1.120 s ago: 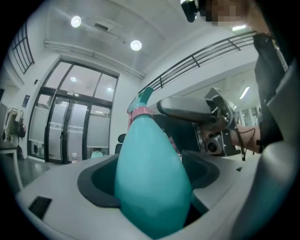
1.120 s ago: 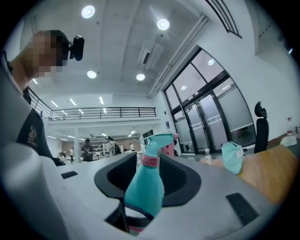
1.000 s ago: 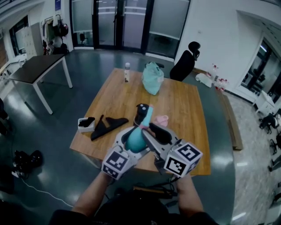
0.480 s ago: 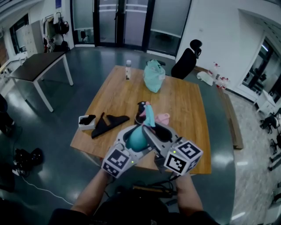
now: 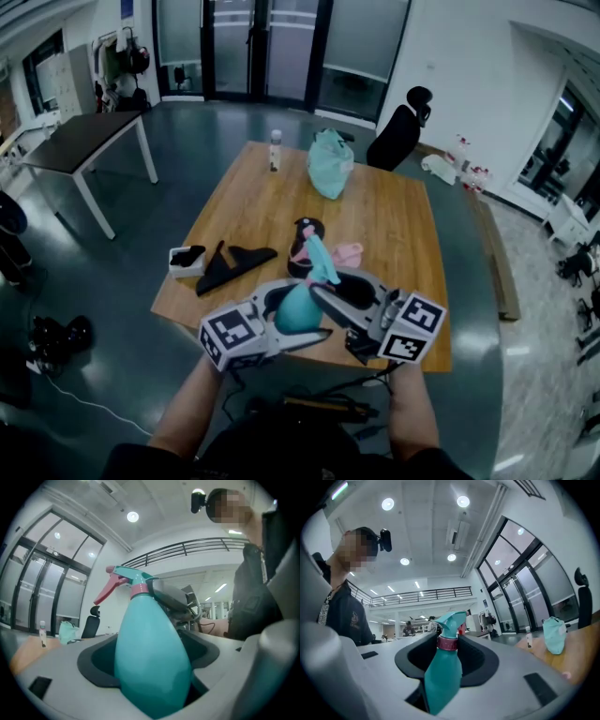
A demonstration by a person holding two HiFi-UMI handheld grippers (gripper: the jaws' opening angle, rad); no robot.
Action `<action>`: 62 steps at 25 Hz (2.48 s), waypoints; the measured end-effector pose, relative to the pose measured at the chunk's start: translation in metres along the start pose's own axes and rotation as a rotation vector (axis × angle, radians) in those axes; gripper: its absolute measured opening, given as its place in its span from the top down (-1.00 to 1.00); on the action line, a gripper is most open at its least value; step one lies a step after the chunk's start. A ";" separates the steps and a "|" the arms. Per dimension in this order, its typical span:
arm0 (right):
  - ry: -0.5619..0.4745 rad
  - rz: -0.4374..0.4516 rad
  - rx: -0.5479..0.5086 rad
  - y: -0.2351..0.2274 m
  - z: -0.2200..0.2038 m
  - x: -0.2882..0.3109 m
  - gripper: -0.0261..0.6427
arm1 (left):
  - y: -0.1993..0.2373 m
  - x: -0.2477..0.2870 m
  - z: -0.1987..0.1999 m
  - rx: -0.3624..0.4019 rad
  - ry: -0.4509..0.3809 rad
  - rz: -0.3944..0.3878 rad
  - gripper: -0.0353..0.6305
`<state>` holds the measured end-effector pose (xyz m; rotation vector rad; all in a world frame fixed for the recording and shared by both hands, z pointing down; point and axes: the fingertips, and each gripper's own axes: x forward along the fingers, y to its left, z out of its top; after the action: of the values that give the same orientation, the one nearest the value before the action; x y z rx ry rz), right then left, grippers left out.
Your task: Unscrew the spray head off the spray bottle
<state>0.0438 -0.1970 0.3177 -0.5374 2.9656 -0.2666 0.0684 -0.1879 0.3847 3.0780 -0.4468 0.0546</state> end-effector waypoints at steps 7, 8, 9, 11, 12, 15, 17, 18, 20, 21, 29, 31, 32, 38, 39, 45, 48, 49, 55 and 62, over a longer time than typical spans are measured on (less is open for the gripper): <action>0.009 0.110 -0.018 0.008 -0.002 -0.003 0.50 | -0.011 0.002 0.001 -0.020 -0.014 -0.072 -0.36; 0.004 0.104 -0.022 0.008 -0.002 -0.003 0.50 | -0.011 0.001 0.003 -0.024 -0.025 -0.065 -0.36; -0.001 0.086 -0.030 0.007 0.000 -0.003 0.50 | -0.010 0.001 0.004 -0.025 -0.034 -0.049 -0.36; -0.003 0.020 -0.061 0.003 0.002 0.000 0.44 | -0.003 0.000 0.005 -0.020 -0.049 0.008 -0.35; 0.001 -0.017 -0.079 0.001 0.002 0.001 0.42 | 0.003 -0.001 0.005 -0.015 -0.057 0.042 -0.35; -0.004 -0.112 -0.101 -0.007 0.007 0.003 0.42 | 0.024 -0.006 0.007 -0.009 -0.070 0.162 -0.35; -0.024 -0.163 -0.084 -0.011 0.011 0.002 0.42 | 0.038 -0.009 0.006 -0.007 -0.066 0.242 -0.35; -0.030 -0.184 -0.075 -0.012 0.013 0.001 0.42 | 0.043 -0.010 0.005 -0.006 -0.061 0.273 -0.35; -0.031 -0.216 -0.057 -0.013 0.013 0.003 0.42 | 0.049 -0.011 0.002 -0.004 -0.049 0.314 -0.35; -0.026 -0.233 -0.048 -0.014 0.011 0.005 0.42 | 0.051 -0.011 0.000 -0.002 -0.040 0.329 -0.35; 0.067 -0.344 -0.041 -0.021 -0.009 0.018 0.42 | 0.050 -0.003 -0.016 0.057 0.060 0.388 -0.35; 0.072 -0.354 -0.036 -0.023 -0.010 0.019 0.42 | 0.050 -0.002 -0.018 0.061 0.071 0.389 -0.35; 0.072 -0.356 -0.033 -0.023 -0.010 0.020 0.42 | 0.050 -0.002 -0.018 0.063 0.074 0.388 -0.35; 0.088 -0.354 -0.047 -0.024 -0.013 0.023 0.42 | 0.043 0.002 -0.018 0.082 0.082 0.369 -0.35; 0.094 -0.354 -0.051 -0.025 -0.014 0.023 0.42 | 0.042 0.003 -0.018 0.085 0.084 0.362 -0.35; 0.125 -0.329 -0.066 -0.023 -0.014 0.019 0.46 | 0.036 0.002 -0.019 0.097 0.098 0.317 -0.35; 0.114 -0.233 -0.064 -0.016 -0.013 0.017 0.49 | 0.027 0.002 -0.016 0.089 0.079 0.245 -0.35; 0.107 -0.190 -0.057 -0.012 -0.013 0.016 0.49 | 0.022 0.001 -0.015 0.081 0.068 0.208 -0.35; 0.075 0.034 0.006 0.003 -0.008 0.010 0.50 | 0.002 -0.003 -0.007 0.049 0.037 0.024 -0.35; 0.015 0.165 0.038 0.016 -0.004 -0.002 0.49 | -0.015 -0.002 -0.001 0.052 0.003 -0.034 -0.35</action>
<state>0.0398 -0.1811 0.3190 -0.2856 2.9898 -0.3106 0.0709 -0.1734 0.3857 3.1349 -0.3985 0.0711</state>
